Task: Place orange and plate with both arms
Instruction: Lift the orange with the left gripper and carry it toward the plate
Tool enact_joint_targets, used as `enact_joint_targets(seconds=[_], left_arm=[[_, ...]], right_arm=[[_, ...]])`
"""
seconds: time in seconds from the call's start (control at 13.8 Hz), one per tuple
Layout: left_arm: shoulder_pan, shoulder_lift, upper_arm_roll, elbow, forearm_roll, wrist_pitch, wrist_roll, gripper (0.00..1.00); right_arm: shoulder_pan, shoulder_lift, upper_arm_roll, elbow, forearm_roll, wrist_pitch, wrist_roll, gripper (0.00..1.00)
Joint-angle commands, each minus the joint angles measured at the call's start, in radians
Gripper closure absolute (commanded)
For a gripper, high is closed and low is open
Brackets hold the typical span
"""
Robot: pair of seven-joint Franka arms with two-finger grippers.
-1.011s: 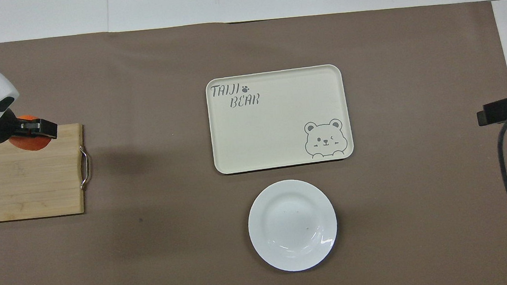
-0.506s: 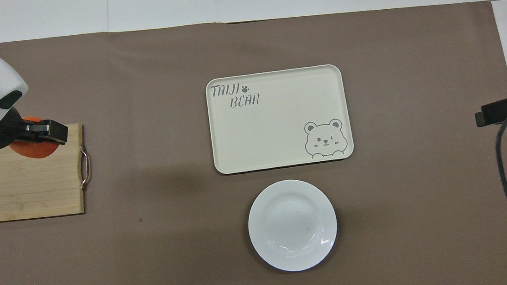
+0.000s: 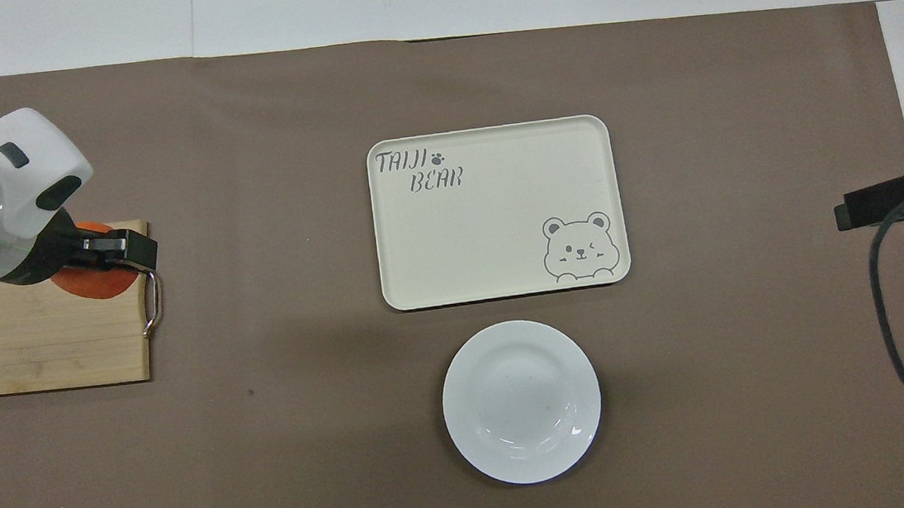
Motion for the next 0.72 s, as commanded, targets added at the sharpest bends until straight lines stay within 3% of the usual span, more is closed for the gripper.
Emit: enact_joint_targets(seconds=[0.0,0.65], left_arm=[[-0.045,-0.043,-0.004,-0.049,-0.054,0.003,-0.046,1.00],[-0.376,-0.070,-0.005,-0.095,-0.060,0.018,-0.304,1.00]], right_arm=[[-0.008,-0.014,0.006,-0.022,0.009,0.030,-0.010,0.00],[-0.020,-0.013,0.005,-0.042,0.009,0.048,-0.009,0.00]])
